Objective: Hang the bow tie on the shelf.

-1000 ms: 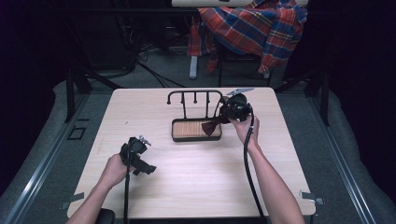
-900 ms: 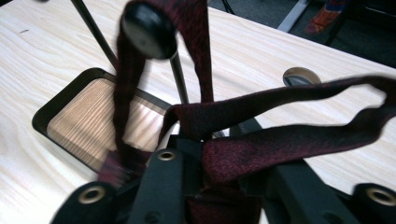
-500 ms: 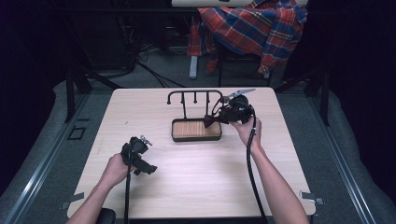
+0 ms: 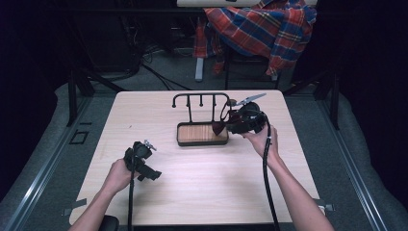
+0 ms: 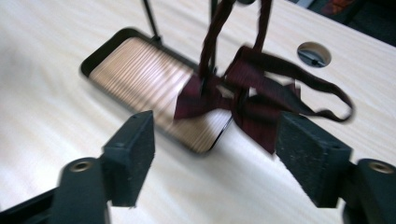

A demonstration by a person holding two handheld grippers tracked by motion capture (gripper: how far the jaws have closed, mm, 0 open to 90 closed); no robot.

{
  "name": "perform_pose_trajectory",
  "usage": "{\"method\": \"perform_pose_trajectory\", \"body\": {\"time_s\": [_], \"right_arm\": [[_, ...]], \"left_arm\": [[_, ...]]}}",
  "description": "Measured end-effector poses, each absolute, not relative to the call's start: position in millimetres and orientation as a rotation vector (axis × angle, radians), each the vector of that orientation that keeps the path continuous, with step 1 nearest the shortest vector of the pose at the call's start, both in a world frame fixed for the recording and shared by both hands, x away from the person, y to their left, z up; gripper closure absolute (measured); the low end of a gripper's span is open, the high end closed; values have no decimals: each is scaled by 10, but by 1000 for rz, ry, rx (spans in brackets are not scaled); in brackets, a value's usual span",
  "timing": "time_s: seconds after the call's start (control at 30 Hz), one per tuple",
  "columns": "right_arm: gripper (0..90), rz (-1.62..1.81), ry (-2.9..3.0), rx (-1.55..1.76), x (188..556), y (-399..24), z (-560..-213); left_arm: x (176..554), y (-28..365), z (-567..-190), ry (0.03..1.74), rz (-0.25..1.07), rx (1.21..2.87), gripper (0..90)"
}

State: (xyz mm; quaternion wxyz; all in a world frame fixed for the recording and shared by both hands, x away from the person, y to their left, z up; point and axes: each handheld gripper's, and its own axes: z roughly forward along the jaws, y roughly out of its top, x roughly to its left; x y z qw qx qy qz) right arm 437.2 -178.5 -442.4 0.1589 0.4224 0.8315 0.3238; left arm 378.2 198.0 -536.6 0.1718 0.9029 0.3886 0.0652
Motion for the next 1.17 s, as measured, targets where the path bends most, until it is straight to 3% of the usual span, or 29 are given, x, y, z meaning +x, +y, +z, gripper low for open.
{"method": "perform_pose_trajectory", "body": {"time_s": [0.3, 0.73, 1.17], "right_arm": [[161, 877, 2482, 1102, 3946, -1875, -4371], [141, 830, 2576, 1082, 3526, -2085, -4628], [138, 685, 2719, 1075, 3586, -2136, -5029]], "left_arm": [[3780, 1987, -5362, 1101, 192, 2571, 1], [3783, 1979, -5348, 1086, 189, 2573, 1], [3800, 1983, -5337, 1089, 198, 2562, 0]]}}
